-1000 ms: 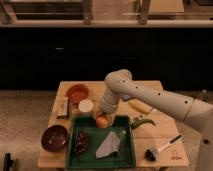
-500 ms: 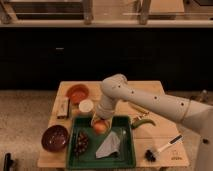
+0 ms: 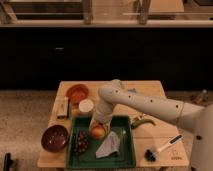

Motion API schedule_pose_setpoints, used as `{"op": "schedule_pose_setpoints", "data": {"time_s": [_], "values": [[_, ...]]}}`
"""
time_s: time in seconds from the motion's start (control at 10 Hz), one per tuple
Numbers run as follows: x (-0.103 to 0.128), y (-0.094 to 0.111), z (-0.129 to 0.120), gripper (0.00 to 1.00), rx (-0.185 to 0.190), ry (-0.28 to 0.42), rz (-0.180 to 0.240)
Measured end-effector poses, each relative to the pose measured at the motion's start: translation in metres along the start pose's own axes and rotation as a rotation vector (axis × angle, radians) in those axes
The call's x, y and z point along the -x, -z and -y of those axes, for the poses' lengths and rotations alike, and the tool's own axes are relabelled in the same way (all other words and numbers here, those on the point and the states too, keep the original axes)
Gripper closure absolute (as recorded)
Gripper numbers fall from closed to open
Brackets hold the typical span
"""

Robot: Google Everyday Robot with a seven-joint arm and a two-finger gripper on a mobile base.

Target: Place apple in tray

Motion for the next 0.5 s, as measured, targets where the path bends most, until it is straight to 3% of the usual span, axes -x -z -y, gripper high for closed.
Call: {"op": "schedule_pose_setpoints", "data": {"time_s": [0.1,0.5], "values": [[0.000,-0.005,0.000,0.96,0.009,0.011,0.018],[-0.001,-0.016,-0.002,0.57,0.047,0.046,0.057]]}}
